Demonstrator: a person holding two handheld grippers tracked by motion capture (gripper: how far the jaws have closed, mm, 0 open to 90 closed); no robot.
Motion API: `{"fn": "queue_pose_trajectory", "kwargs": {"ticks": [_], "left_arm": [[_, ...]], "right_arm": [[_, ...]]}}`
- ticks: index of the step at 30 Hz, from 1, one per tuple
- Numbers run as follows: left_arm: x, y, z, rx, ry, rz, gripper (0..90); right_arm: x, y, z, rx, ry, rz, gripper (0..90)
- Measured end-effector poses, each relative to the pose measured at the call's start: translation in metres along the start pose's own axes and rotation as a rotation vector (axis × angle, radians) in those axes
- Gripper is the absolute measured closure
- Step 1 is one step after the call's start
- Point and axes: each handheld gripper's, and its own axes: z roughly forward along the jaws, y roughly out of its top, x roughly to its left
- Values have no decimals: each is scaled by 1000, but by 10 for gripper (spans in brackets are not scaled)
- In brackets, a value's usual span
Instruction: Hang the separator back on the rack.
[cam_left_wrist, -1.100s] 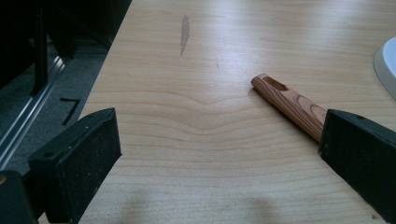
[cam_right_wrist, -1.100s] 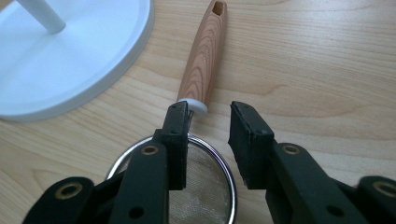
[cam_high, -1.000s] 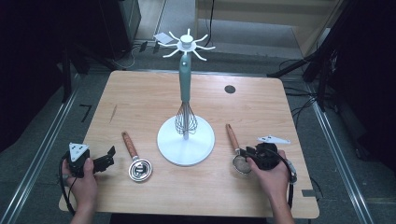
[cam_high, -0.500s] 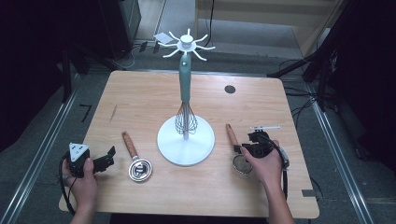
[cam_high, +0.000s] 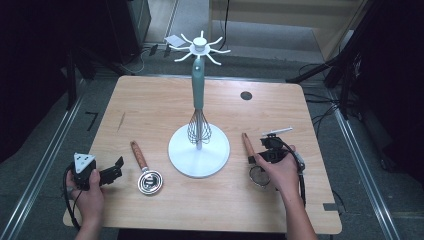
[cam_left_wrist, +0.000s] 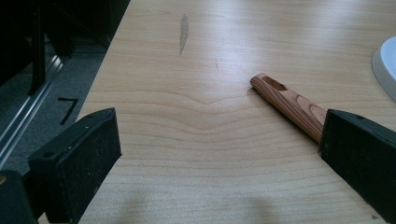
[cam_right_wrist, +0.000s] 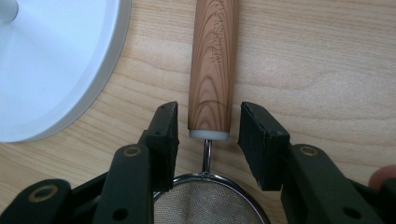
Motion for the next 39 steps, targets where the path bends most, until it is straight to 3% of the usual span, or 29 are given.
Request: {"fn": "queue_pose_trajectory", "kwargs": {"ticks": [12, 24, 33, 39], "left_arm": [[0, 0, 0, 1, -1, 0, 0], [0, 0, 0, 1, -1, 0, 0], [0, 0, 0, 1, -1, 0, 0], [0, 0, 0, 1, 1, 1, 0]], "right_arm": [[4, 6, 6, 67, -28, 20, 604], [8, 7, 9, 66, -62, 18, 705], [8, 3, 6, 22, -62, 0, 711], [10, -1, -4, -48, -44, -30, 712]]}}
